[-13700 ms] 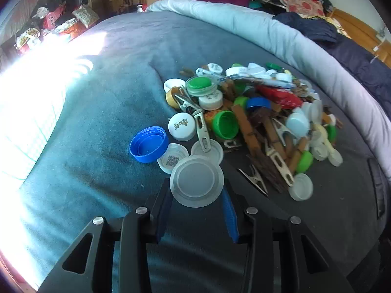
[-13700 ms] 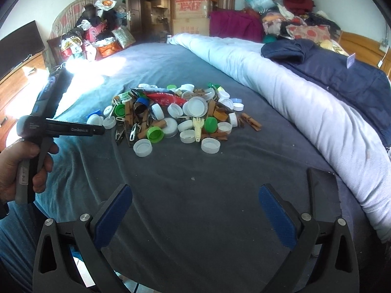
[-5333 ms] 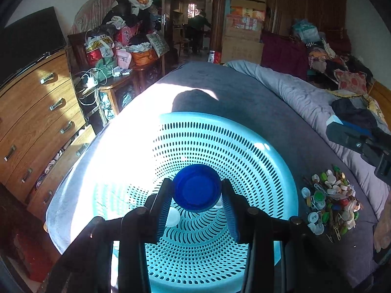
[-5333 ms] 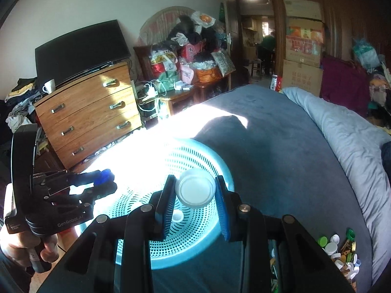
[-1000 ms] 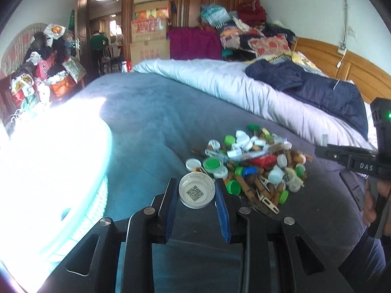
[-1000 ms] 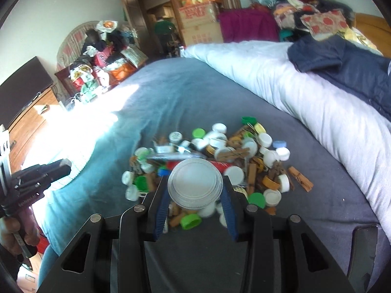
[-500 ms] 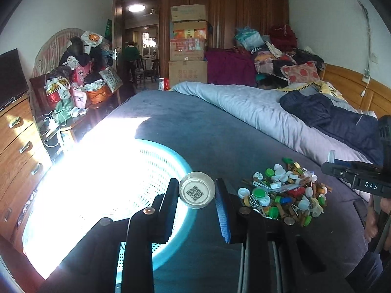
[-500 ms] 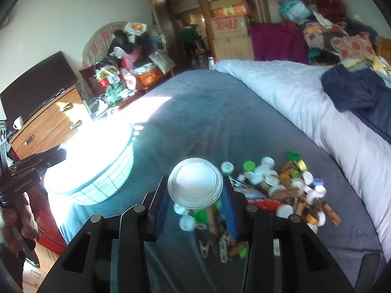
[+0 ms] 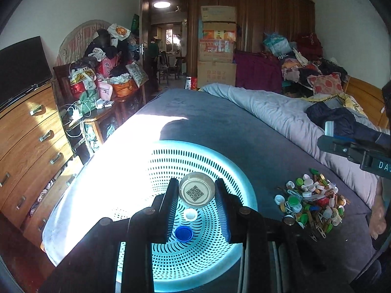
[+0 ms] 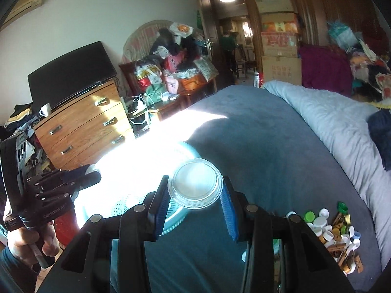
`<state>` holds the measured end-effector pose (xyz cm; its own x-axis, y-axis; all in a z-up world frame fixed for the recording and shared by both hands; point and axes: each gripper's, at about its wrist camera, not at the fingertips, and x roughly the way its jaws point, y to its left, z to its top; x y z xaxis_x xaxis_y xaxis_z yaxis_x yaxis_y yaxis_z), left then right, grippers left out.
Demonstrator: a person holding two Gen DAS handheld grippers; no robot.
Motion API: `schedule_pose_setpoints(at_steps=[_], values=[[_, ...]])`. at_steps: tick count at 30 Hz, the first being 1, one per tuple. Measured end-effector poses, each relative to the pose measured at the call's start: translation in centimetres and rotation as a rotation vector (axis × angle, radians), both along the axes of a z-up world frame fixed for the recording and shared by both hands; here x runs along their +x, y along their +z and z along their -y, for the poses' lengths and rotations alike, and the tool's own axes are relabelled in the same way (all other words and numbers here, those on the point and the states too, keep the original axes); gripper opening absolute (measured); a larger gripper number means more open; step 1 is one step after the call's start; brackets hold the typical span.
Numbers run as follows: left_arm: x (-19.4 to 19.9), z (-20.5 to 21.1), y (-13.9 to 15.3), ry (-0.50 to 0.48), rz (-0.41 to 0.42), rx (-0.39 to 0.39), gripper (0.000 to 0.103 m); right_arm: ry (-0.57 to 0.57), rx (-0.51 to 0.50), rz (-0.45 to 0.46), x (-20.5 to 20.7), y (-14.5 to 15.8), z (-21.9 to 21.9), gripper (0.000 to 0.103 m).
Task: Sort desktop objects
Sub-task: 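Carry the white cap and lid over the teal basket, then open both tools to drop the cap and lid into the basket, then move both open tools back to the cap pile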
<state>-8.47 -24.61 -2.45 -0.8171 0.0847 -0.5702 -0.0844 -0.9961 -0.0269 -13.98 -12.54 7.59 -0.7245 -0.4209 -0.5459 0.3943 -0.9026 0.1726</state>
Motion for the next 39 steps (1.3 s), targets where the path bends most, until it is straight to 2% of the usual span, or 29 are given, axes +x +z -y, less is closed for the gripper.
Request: schedule_pose_setpoints(at_steps=[6,10,14,18,30,39], values=[[-0.9,2.4,0.0,0.031,0.023,-0.003,0.031,0.069,0.032,-0.014,-2.0,1.6,4.8,0.038],[-2.2,3.6,-0.5,0.042,0.087,-0.021,0.031,0.122,0.049,0.007,-3.4,1.7,7.8,0.038],[-4.1,4.6,-2.0,0.039,0.213,-0.003,0.031,0.180,0.016,0.104,-5.2,0.8,9.7,0.038],[-5.2,5.3,-3.0,0.027,0.283,0.021,0.031,0.208,-0.015,0.192,-6.6,-0.5,10.6,0.038],[-6.9,4.9,-4.0,0.001,0.296,0.003,0.031,0.217,-0.002,0.206,-7.2,-1.1,10.6,0.038],[-7.2,5.3,-4.1,0.019,0.288,0.001,0.031,0.229,0.001,0.206,-7.6,-1.3,11.5,0.038]])
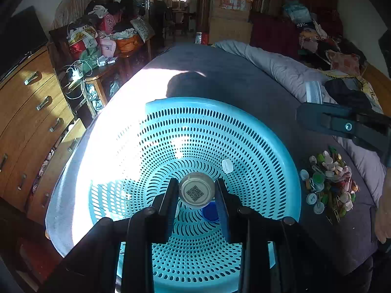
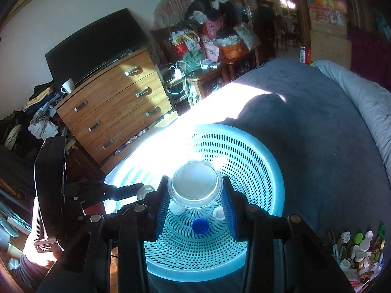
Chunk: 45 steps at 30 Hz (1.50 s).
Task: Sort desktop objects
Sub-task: 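Move both open tools back to the cap pile, then grasp a white cap with the left tool while the right tool grasps a yellow plastic fork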
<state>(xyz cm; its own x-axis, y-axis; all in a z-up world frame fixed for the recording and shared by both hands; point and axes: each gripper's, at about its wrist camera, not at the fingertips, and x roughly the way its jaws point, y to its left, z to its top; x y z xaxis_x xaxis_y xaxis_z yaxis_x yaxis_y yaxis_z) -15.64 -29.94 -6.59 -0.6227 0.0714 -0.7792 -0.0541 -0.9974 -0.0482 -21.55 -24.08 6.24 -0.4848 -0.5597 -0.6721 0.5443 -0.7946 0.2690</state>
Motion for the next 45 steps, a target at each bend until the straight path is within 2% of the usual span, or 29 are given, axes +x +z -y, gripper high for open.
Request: schedule_pose_setpoints(at_steps=[3,4,5,6,7,13,17,21,24,27,29,32,36,39,42,45], values=[[0.0,0.2,0.1,0.020,-0.008,-0.010,0.032,-0.002,0.000,-0.009,0.0,-0.1,0.3,0.040],[0.0,0.4,0.0,0.037,-0.008,-0.022,0.039,-0.004,-0.003,-0.014,-0.1,0.0,0.4,0.044],[0.2,0.5,0.2,0.058,-0.024,-0.041,0.049,-0.002,-0.011,-0.012,-0.1,0.0,0.5,0.051],[0.5,0.6,0.4,0.076,-0.039,-0.056,0.054,-0.004,-0.016,-0.017,0.1,0.0,0.4,0.066],[0.7,0.8,0.6,0.088,-0.051,-0.061,0.060,-0.008,-0.018,-0.027,0.2,0.1,0.3,0.069],[1.6,0.4,1.2,0.094,-0.067,-0.040,0.061,-0.058,-0.048,-0.031,1.3,0.0,-2.3,0.069],[3.4,-2.9,2.1,-0.001,-0.116,-0.007,0.061,-0.104,-0.052,-0.067,4.7,-0.9,-6.2,0.069],[7.1,-9.9,1.7,-0.214,-0.177,0.005,0.062,-0.209,-0.010,-0.080,9.9,-5.0,-13.5,0.069],[9.5,-15.7,-0.6,-0.378,-0.178,0.020,0.067,-0.336,0.024,-0.021,14.0,-9.4,-20.7,0.069],[9.7,-20.9,-5.0,-0.488,-0.107,0.004,0.068,-0.479,0.041,0.093,17.6,-14.1,-28.3,0.069],[9.0,-23.6,-8.3,-0.523,-0.053,-0.015,0.068,-0.575,0.039,0.159,20.1,-16.7,-32.9,0.069],[7.1,-26.1,-12.2,-0.539,0.013,-0.015,0.068,-0.666,0.011,0.219,23.1,-18.8,-36.8,0.070],[4.8,-27.2,-15.2,-0.484,0.063,0.039,0.067,-0.696,-0.014,0.249,25.1,-20.2,-38.4,0.070],[4.0,-28.2,-16.0,-0.488,0.094,0.077,0.063,-0.690,-0.026,0.257,25.2,-20.8,-38.4,0.070],[3.6,-29.7,-16.3,-0.500,0.091,0.068,0.063,-0.686,-0.048,0.260,25.2,-21.4,-38.9,0.070],[2.6,-30.5,-17.1,-0.467,0.110,0.072,0.061,-0.672,-0.056,0.253,24.8,-21.6,-38.9,0.070]])
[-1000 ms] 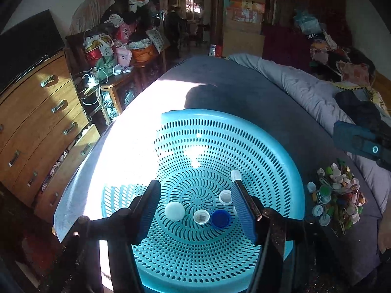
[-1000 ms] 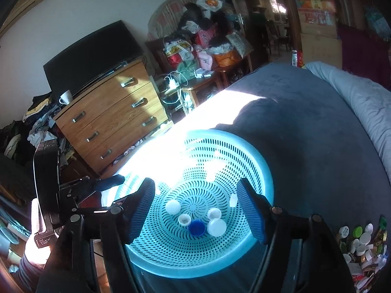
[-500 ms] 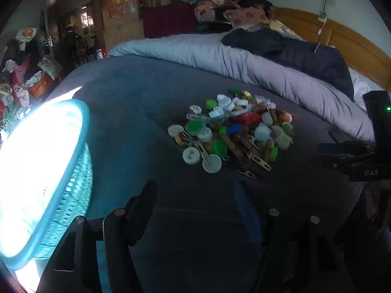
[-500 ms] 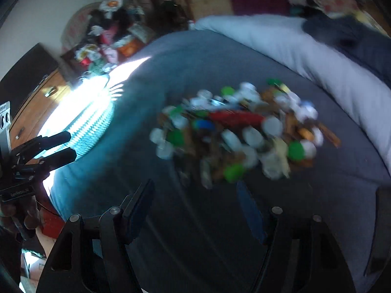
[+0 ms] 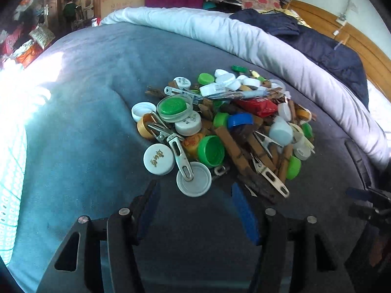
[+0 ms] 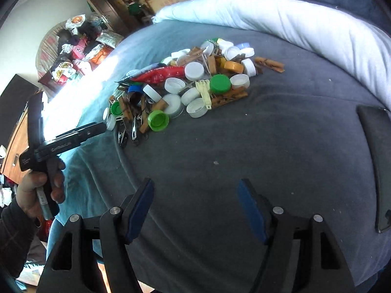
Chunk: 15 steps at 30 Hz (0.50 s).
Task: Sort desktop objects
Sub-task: 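Grasp a white cap with the left tool while the right tool grasps a yellow plastic fork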
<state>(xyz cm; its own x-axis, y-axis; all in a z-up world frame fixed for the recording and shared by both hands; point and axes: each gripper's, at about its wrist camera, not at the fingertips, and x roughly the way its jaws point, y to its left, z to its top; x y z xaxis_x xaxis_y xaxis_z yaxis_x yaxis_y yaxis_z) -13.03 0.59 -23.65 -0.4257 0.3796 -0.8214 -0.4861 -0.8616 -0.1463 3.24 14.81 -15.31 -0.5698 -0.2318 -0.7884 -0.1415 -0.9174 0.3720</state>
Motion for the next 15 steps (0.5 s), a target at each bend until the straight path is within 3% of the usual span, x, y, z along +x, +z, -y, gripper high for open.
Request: schedule_pose_setpoints(at_steps=[4,15], values=[[-0.7,-0.4,-1.1,0.021,0.038,0.006,0.033,0.011,0.005,-0.029,-0.3,0.4,0.2,0.070],[4.2,0.7,1.3,-0.032,-0.016,-0.017,0.033,0.012,0.029,-0.057,-0.8,0.9,-0.4,0.064]])
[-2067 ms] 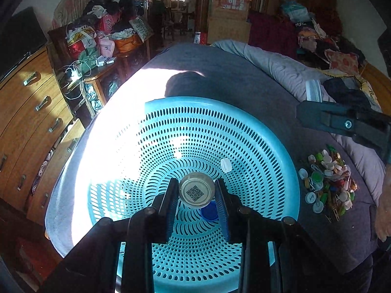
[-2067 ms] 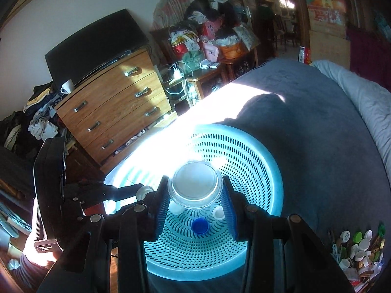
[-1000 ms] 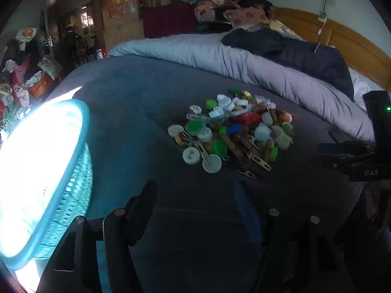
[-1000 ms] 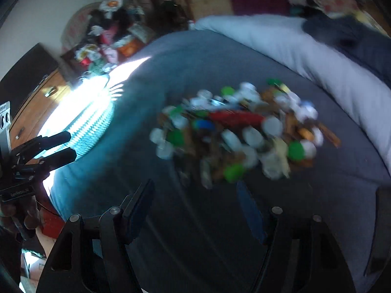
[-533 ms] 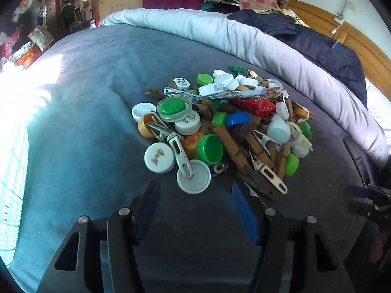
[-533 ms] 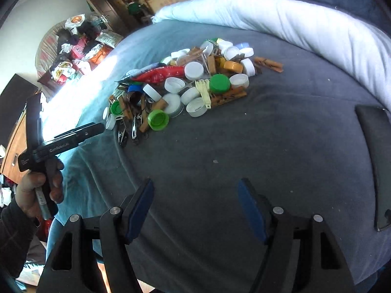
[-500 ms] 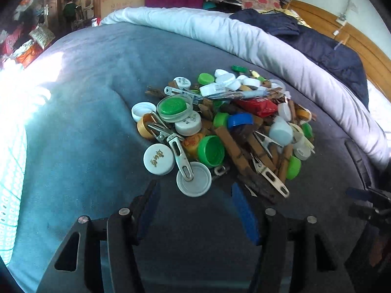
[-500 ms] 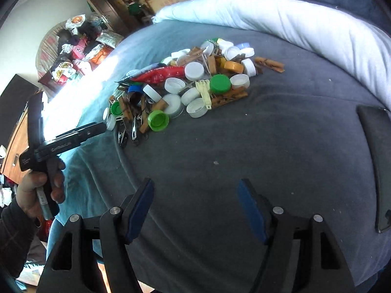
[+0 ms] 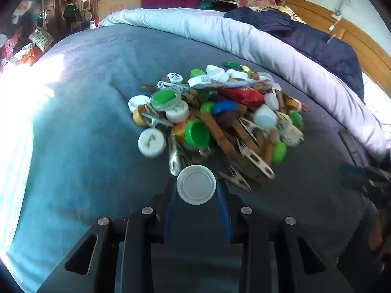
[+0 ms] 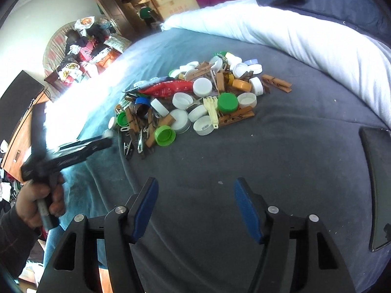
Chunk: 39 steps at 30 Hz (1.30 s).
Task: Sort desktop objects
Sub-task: 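Grasp a white cap with the left tool while the right tool grasps a yellow plastic fork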
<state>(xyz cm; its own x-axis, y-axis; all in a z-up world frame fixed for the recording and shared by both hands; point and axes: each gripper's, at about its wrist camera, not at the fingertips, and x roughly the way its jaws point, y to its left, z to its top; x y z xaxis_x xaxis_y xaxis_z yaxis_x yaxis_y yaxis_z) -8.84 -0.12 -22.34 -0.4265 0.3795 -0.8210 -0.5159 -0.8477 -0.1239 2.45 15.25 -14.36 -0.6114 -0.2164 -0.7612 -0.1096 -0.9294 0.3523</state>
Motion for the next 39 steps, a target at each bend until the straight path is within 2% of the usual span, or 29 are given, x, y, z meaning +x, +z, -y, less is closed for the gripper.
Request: schedule_pose_setpoints(at_steps=[3,5,9,13,18,20,24,27,34,39], values=[[1.2,1.0,0.3,0.012,0.007,0.002,0.033,0.003,0.012,-0.004,-0.9,-0.4,-0.4,0.064],[1.6,1.5,0.2,0.027,0.019,0.006,0.033,0.018,0.029,-0.011,-2.0,-0.6,-0.4,0.060],[1.9,1.9,0.2,0.047,0.029,0.000,0.033,0.037,0.059,-0.024,-5.0,-0.8,-0.7,0.040],[1.2,1.9,0.6,0.047,0.025,0.015,0.033,0.050,0.071,-0.042,-8.3,-0.5,-0.9,0.033],[0.6,1.2,0.2,0.041,0.042,0.025,0.033,0.079,0.101,0.031,-11.5,-2.5,-0.9,0.024],[0.6,1.0,0.1,0.035,0.046,0.024,0.033,0.080,0.134,0.051,-11.6,-2.9,-0.9,0.016],[0.4,0.7,-0.2,0.031,0.056,0.028,0.033,0.073,0.143,0.048,-11.2,-2.9,-1.3,0.013],[0.4,0.6,-0.1,0.039,0.054,0.032,0.033,0.062,0.115,0.025,-10.7,-2.2,-1.6,0.011],[1.5,1.4,2.1,0.048,-0.007,0.051,0.033,0.025,0.061,-0.047,-7.8,1.4,-1.6,0.011],[2.2,2.9,5.2,0.075,-0.080,0.079,0.033,0.052,0.073,-0.098,-6.9,4.3,0.0,0.011]])
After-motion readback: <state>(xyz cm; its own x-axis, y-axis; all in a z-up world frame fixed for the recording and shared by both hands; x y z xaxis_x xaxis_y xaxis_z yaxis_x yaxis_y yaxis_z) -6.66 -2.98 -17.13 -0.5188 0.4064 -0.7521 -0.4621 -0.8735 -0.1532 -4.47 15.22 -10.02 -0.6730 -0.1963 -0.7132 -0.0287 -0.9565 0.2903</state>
